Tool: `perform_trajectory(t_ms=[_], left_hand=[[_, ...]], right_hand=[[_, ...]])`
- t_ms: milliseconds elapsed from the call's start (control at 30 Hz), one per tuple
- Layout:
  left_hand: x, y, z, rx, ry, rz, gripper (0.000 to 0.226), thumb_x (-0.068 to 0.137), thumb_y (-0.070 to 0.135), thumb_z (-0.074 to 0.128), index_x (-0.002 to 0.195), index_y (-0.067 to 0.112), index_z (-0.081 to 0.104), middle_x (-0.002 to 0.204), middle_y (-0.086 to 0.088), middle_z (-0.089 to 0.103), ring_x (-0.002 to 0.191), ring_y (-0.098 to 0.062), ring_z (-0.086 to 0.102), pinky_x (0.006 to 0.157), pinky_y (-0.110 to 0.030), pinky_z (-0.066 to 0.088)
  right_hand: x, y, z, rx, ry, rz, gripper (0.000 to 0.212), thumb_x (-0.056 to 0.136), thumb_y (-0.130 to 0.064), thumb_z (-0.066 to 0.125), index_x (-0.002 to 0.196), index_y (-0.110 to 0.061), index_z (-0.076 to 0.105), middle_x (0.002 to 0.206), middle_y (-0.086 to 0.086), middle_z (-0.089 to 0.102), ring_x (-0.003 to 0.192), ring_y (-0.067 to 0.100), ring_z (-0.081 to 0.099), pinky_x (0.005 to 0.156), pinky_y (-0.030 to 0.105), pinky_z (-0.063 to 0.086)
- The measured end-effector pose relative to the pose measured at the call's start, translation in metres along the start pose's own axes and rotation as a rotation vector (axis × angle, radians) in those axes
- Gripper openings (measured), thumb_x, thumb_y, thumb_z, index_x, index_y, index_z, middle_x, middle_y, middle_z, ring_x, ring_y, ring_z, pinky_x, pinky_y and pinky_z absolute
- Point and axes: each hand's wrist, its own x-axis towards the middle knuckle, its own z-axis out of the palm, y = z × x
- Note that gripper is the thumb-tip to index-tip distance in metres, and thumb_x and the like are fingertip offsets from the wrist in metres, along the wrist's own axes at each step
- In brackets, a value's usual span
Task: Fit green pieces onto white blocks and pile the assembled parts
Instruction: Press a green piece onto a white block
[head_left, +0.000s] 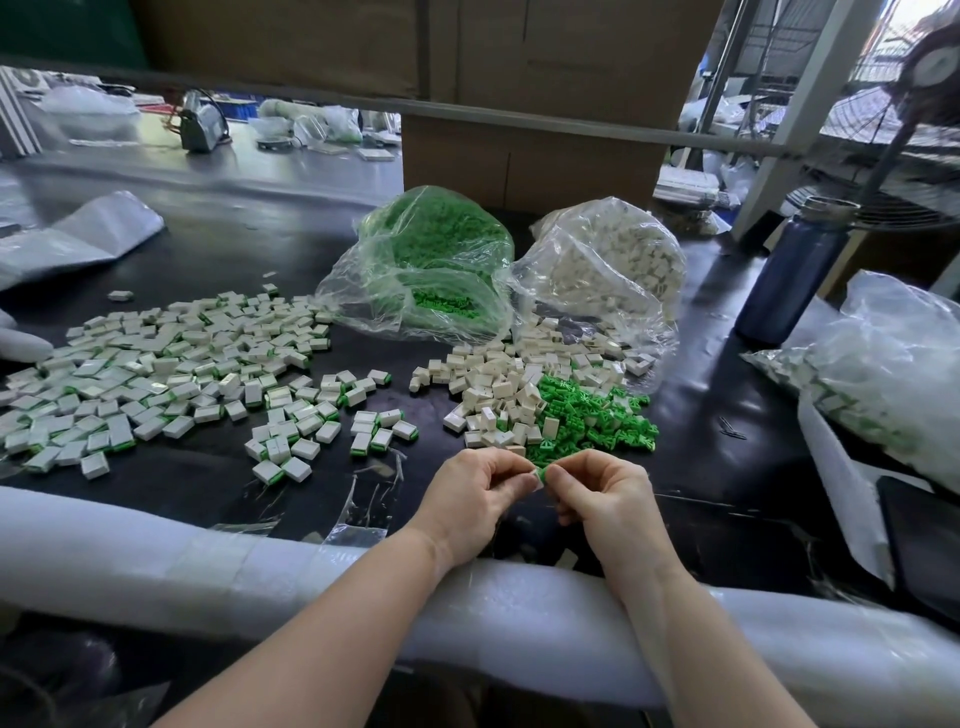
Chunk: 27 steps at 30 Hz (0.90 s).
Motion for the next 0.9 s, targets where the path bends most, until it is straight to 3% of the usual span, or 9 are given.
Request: perform_trajectory(t_ms=[233, 367, 567, 667, 767, 900], left_hand=[[-0.001, -0.0001, -0.0002, 0.119, 0.024, 0.052, 0.014, 0.086, 0.017, 0.065, 0.097, 0.01, 0.072, 0.078, 0.01, 0.06, 0.074, -0.002, 0.055, 0.071, -0.007, 0.042], [-0.0011, 0.0001, 0.0005, 0.238, -0.01, 0.116, 0.016, 0.087, 0.017, 0.064, 0.097, 0.007, 0.072, 0.08, 0.003, 0.057, 0.078, -0.014, 0.057, 0.076, -0.025, 0.046], [-0.0021, 0.0028, 0.0016, 0.096, 0.039, 0.063, 0.016, 0.086, 0.021, 0.065, 0.096, 0.012, 0.073, 0.081, 0.006, 0.066, 0.076, -0.005, 0.059, 0.072, -0.012, 0.045], [-0.0018, 0.0052, 0.0022, 0.004, 0.001, 0.015, 0.015, 0.087, 0.02, 0.064, 0.097, 0.013, 0.073, 0.084, 0.002, 0.071, 0.079, -0.011, 0.064, 0.078, -0.021, 0.051], [-0.0017, 0.0065, 0.0016, -0.058, -0.02, -0.03, 0.013, 0.088, 0.016, 0.063, 0.096, 0.013, 0.072, 0.089, -0.009, 0.072, 0.086, -0.025, 0.067, 0.085, -0.04, 0.052], [-0.0017, 0.0048, 0.0013, -0.045, -0.017, -0.043, 0.01, 0.086, 0.016, 0.063, 0.092, 0.014, 0.071, 0.087, -0.012, 0.071, 0.085, -0.028, 0.066, 0.083, -0.043, 0.052]], right_hand=[[0.0015, 0.0023, 0.0009, -0.05, -0.036, 0.023, 0.019, 0.083, -0.001, 0.065, 0.065, -0.006, 0.064, 0.051, 0.002, 0.055, 0.047, 0.009, 0.047, 0.046, 0.02, 0.043], [0.0009, 0.0026, 0.0012, -0.1, -0.068, 0.034, 0.021, 0.081, -0.001, 0.066, 0.062, -0.008, 0.064, 0.048, -0.002, 0.055, 0.044, 0.007, 0.046, 0.045, 0.019, 0.04], [0.0005, 0.0001, 0.0001, 0.005, -0.013, 0.012, 0.016, 0.081, -0.001, 0.068, 0.066, -0.005, 0.066, 0.05, -0.001, 0.057, 0.047, 0.005, 0.05, 0.045, 0.017, 0.044], [0.0002, -0.0009, -0.001, 0.068, 0.01, 0.021, 0.012, 0.078, 0.0, 0.07, 0.067, -0.005, 0.067, 0.051, -0.001, 0.061, 0.047, 0.005, 0.053, 0.045, 0.017, 0.044], [-0.001, -0.0019, -0.0012, 0.075, -0.012, 0.024, 0.01, 0.075, -0.001, 0.073, 0.068, -0.003, 0.067, 0.054, 0.001, 0.063, 0.049, 0.006, 0.055, 0.046, 0.017, 0.044], [-0.0018, -0.0038, -0.0008, 0.065, -0.048, 0.012, 0.012, 0.074, 0.001, 0.073, 0.066, -0.004, 0.067, 0.055, 0.003, 0.062, 0.049, 0.006, 0.053, 0.047, 0.017, 0.044]])
